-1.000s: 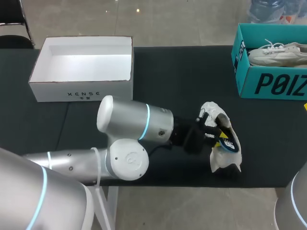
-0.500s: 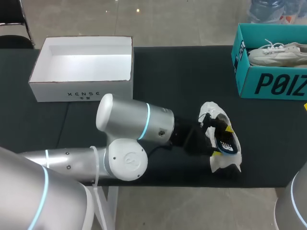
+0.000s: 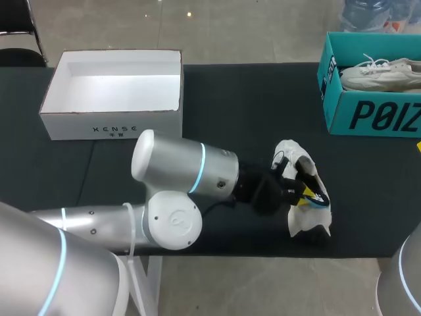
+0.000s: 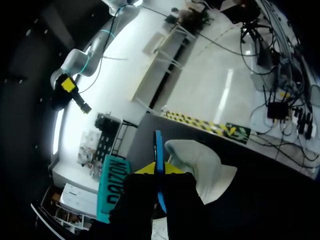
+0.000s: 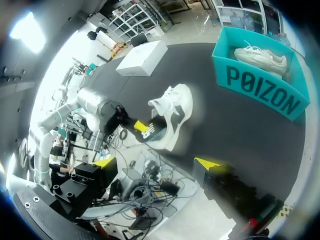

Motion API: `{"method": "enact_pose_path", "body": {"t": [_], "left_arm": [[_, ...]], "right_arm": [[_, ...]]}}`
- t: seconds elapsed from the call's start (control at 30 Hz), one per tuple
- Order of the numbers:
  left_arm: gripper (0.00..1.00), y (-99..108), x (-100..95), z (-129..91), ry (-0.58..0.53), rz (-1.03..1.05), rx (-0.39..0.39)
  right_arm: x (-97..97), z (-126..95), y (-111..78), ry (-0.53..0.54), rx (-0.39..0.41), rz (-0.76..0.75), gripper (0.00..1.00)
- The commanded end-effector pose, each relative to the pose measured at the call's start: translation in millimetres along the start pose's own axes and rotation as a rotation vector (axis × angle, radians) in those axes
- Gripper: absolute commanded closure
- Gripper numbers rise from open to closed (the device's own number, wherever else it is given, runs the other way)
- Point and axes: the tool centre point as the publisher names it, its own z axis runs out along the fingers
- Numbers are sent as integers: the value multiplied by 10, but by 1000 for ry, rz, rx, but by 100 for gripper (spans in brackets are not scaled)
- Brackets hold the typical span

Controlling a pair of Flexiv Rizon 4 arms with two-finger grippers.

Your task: Take the shoe out of the shoebox, open the shoe tongue, remove and reinsert the insole, then place the shoe into the shoebox

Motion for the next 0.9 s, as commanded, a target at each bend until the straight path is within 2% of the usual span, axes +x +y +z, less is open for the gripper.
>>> {"method": "enact_pose_path", "body": {"t": [0.03,0.37,0.53,0.63,0.8,0.83,0.87,0.9], "left_arm": [[100,44,-4,-5,5,14,3],[100,264,-64,7,27,68,-30],[100,368,-28,27,43,84,-55],[100,379,6,33,51,88,-61],[100,256,68,26,55,73,-47],[82,216,74,16,56,68,-45],[59,185,77,8,57,66,-44],[20,163,74,3,58,64,-40]], "right_arm": [[0,-1,-2,-1,1,1,0],[0,-1,-2,-1,1,1,0],[0,-1,-2,-1,1,1,0],[0,-1,-2,-1,1,1,0],[0,-1,-2,-1,1,1,0],[0,-1,-2,-1,1,1,0],[0,-1,-2,-1,1,1,0],[0,-1,-2,-1,1,1,0]]}}
